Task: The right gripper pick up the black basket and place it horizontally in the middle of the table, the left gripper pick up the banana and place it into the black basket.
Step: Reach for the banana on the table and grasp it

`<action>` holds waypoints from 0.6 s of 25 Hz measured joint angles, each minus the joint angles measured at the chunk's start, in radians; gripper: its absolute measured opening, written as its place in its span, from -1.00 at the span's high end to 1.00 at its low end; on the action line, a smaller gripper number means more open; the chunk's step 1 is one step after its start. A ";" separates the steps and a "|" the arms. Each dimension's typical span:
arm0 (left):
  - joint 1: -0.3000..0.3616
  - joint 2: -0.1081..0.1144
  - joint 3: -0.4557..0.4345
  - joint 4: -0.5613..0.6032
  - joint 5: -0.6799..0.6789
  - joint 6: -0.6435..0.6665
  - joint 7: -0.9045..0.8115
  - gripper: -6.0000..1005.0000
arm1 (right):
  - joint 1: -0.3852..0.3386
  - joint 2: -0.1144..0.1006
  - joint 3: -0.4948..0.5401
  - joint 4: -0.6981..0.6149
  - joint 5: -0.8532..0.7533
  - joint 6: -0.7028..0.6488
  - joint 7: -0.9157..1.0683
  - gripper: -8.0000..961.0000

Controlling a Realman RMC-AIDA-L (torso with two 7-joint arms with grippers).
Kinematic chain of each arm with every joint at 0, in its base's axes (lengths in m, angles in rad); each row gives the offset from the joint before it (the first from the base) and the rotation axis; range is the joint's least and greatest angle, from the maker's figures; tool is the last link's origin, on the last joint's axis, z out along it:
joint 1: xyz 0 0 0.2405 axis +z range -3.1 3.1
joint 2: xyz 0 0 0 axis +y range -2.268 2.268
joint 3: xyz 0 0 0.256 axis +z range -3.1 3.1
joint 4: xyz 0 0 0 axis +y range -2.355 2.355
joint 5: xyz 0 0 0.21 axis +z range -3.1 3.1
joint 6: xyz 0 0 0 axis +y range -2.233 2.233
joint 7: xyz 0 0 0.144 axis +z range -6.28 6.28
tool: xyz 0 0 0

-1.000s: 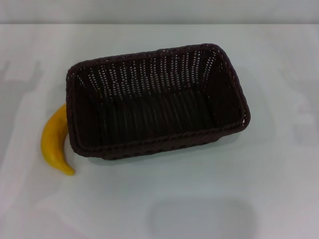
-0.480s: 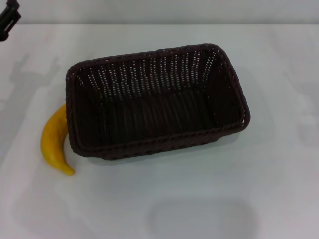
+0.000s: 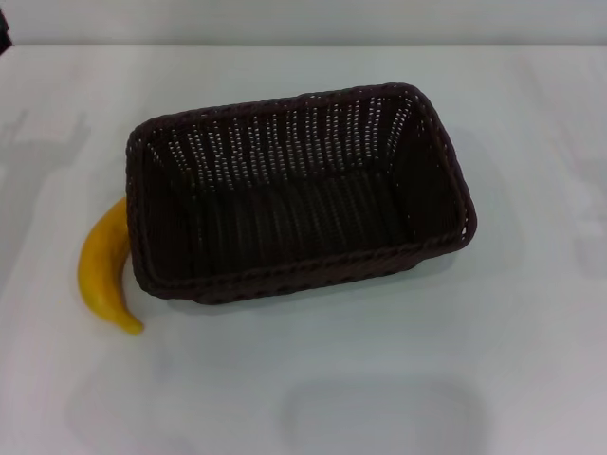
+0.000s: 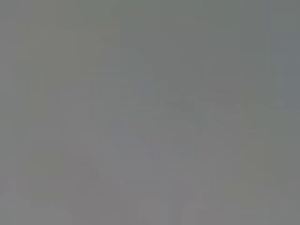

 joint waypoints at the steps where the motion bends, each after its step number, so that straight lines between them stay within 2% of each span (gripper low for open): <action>1: 0.011 0.000 0.004 0.022 0.072 0.012 -0.081 -0.75 | 0.000 0.000 0.000 0.000 0.000 -0.001 0.000 -0.81; 5: 0.050 0.000 0.007 0.110 0.416 0.014 -0.456 -0.75 | 0.000 -0.002 -0.002 0.000 0.000 -0.002 0.001 -0.81; 8: 0.067 -0.001 -0.004 0.166 0.678 -0.033 -0.728 -0.75 | 0.000 -0.007 -0.005 0.000 -0.002 -0.002 0.009 -0.81; 11: 0.062 -0.001 -0.053 0.216 0.913 -0.156 -0.965 -0.75 | 0.000 -0.011 -0.005 0.000 -0.010 -0.001 0.014 -0.81; 15: 0.041 -0.002 -0.105 0.266 1.107 -0.333 -1.174 -0.75 | -0.001 -0.012 -0.007 -0.001 -0.013 0.002 0.016 -0.81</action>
